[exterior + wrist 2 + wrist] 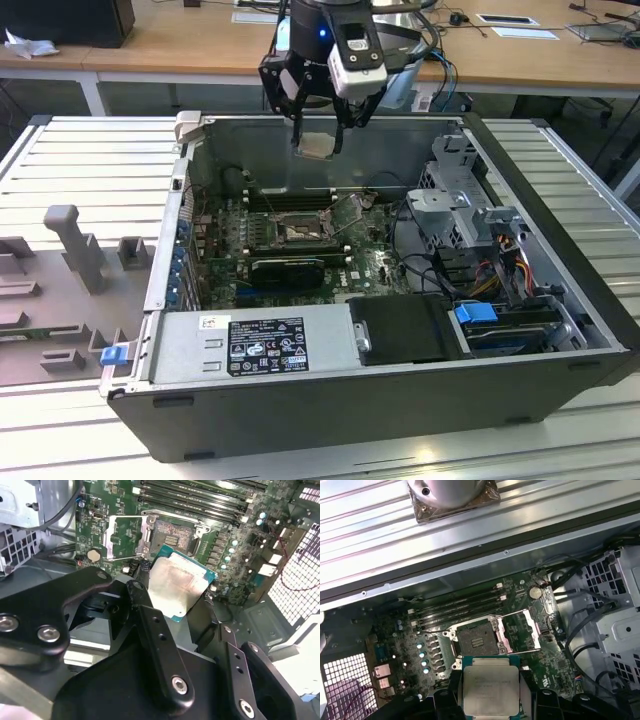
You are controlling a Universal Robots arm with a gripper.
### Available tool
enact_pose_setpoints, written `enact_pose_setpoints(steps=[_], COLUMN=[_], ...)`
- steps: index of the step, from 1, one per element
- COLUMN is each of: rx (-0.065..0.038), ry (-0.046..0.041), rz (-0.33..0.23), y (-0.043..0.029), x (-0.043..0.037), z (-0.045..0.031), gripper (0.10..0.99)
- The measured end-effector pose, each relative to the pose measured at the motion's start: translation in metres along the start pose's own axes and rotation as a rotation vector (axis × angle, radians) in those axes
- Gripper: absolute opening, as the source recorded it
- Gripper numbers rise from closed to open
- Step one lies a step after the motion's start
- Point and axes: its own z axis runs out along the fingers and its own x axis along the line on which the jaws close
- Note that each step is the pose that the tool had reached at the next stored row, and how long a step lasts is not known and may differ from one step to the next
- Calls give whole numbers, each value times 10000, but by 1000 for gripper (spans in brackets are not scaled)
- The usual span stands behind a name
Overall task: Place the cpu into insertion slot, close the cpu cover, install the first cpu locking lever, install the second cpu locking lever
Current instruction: 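Place the cpu into insertion slot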
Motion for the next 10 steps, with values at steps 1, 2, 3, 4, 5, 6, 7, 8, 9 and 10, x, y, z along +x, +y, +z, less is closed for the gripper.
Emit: enact_pose_setpoints(steps=[1,2,3,4,5,6,7,8,9,10], rx=[-3,-7,-9,-10,-11,-14,-16,-17,-19,-21], ry=[-11,-30,-40,-47,-53,-64,-69,-78,-86,-95], rz=[122,332,456,528,596,715,779,869,959,1061], y=[0,0,-1,-1,-1,-1,-1,-1,-1,-1], x=[0,0,0,0,0,0,0,0,0,0], z=[1,4,6,6,7,7,8,8,9,9], gripper=[541,541,541,541,541,541,541,541,541,541])
